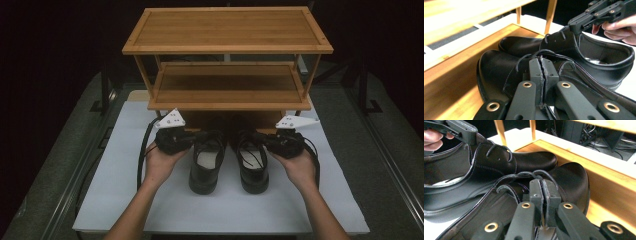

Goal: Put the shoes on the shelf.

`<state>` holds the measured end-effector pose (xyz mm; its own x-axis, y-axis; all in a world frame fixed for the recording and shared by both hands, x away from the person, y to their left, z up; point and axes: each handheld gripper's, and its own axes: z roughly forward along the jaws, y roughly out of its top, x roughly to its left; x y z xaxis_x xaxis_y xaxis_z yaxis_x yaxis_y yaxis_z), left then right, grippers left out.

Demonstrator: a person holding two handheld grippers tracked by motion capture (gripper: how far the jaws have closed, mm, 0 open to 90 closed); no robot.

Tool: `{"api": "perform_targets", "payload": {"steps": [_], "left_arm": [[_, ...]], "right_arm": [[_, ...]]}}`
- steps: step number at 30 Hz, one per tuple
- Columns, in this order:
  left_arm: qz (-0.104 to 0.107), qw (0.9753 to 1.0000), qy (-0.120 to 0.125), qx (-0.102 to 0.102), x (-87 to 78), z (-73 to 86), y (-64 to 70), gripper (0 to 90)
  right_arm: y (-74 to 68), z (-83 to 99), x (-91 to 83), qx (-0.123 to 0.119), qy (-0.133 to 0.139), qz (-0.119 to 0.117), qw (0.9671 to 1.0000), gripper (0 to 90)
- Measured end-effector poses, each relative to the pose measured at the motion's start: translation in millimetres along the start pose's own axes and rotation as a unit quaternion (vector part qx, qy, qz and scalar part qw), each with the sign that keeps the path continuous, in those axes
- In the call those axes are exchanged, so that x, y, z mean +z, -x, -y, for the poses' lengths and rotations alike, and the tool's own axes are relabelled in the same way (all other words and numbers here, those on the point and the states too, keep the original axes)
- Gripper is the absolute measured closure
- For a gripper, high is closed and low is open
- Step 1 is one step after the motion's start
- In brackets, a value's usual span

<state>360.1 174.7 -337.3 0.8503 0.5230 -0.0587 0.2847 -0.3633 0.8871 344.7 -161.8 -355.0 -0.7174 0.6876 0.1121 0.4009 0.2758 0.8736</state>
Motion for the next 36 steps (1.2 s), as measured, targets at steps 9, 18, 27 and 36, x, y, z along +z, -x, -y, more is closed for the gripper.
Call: {"api": "perform_targets", "payload": {"steps": [9, 18, 27, 36], "left_arm": [[-0.044, 0.9989, 0.013, 0.002, 30.0, -3.6, -22.6, 88.9], [-0.064, 0.9978, 0.015, -0.008, 46.4, 2.0, -32.4, 88.8], [-0.052, 0.9983, 0.019, -0.015, 47.6, 16.4, -30.6, 88.5], [-0.052, 0.9985, 0.019, 0.0, 45.3, 26.4, -19.5, 86.9]], "right_arm": [[20.3, -11.0, 32.8, 0.002, 0.0, 0.023, 0.9997, 87.1], [25.8, -16.5, 48.8, 0.005, 0.01, 0.038, 0.9992, 88.6], [25.9, -8.6, 51.6, 0.008, -0.001, 0.032, 0.9995, 88.5], [17.6, 2.2, 49.3, -0.002, -0.003, 0.045, 0.999, 87.9]]}}
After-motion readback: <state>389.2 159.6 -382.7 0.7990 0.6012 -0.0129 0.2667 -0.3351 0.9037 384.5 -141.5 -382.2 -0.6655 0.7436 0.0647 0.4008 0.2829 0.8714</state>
